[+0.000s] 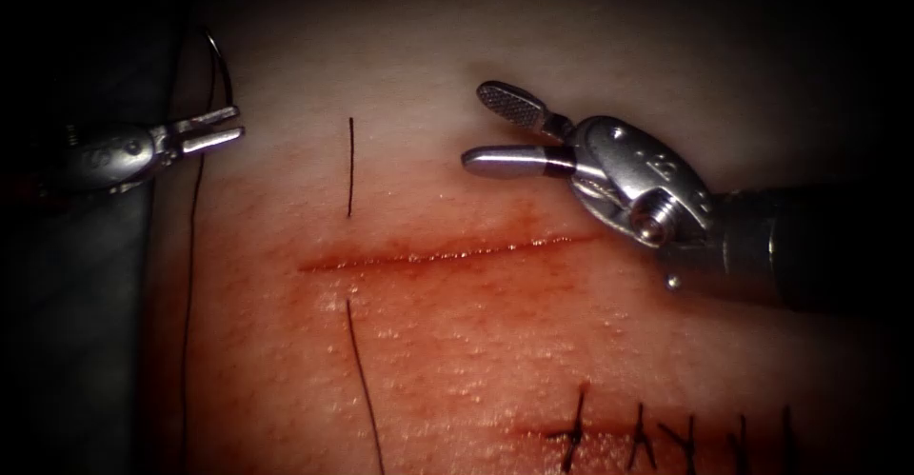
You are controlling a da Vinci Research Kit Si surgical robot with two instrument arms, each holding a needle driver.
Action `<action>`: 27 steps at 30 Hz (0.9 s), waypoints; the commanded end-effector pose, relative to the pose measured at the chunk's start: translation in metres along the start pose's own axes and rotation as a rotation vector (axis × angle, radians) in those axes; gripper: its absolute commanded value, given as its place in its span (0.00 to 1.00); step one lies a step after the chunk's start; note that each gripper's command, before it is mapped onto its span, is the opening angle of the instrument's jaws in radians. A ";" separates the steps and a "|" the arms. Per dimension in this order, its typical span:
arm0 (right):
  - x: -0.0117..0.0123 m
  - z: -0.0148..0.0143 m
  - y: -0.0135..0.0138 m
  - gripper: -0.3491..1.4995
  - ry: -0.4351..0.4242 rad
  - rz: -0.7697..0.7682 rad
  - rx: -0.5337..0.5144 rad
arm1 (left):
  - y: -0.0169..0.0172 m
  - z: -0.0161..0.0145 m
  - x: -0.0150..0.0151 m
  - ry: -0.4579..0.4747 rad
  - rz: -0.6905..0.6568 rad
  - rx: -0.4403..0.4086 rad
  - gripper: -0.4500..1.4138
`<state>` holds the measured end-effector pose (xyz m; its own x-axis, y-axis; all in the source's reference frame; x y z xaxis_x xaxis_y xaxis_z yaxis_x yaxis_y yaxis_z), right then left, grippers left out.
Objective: Wound Closure
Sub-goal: With the left tool set the suture needle down.
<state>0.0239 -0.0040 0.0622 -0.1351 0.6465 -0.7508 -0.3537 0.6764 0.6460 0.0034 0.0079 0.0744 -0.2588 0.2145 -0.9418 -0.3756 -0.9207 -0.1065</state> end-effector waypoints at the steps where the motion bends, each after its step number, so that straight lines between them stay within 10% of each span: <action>1: -0.0007 -0.0001 0.0002 0.92 -0.040 -0.052 0.013 | -0.0004 0.0012 -0.0007 0.000 -0.002 0.004 0.00; 3: -0.0014 -0.0003 -0.0010 0.84 -0.250 -0.226 0.058 | -0.0014 0.0033 -0.0021 -0.005 0.000 0.020 0.00; 9: -0.0033 0.0001 -0.0026 0.80 -0.293 -0.343 0.088 | -0.0029 0.0080 -0.0054 -0.052 -0.004 0.003 0.00; 12: -0.0043 0.0005 -0.0028 0.94 -0.294 -0.360 0.081 | -0.0028 0.0108 -0.0072 -0.081 -0.062 -0.033 0.00; 19: -0.0056 0.0015 -0.0028 0.98 -0.294 -0.371 0.069 | -0.0012 0.0116 -0.0072 -0.138 -0.362 0.037 0.87; 27: -0.0062 0.0016 -0.0027 0.98 -0.290 -0.377 0.072 | 0.0013 0.0039 -0.0036 -0.133 -0.369 -0.034 0.78</action>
<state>0.0266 -0.0092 0.0648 0.2590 0.4172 -0.8711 -0.2628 0.8983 0.3521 0.0009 0.0060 0.0771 -0.2226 0.5701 -0.7908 -0.4227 -0.7874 -0.4487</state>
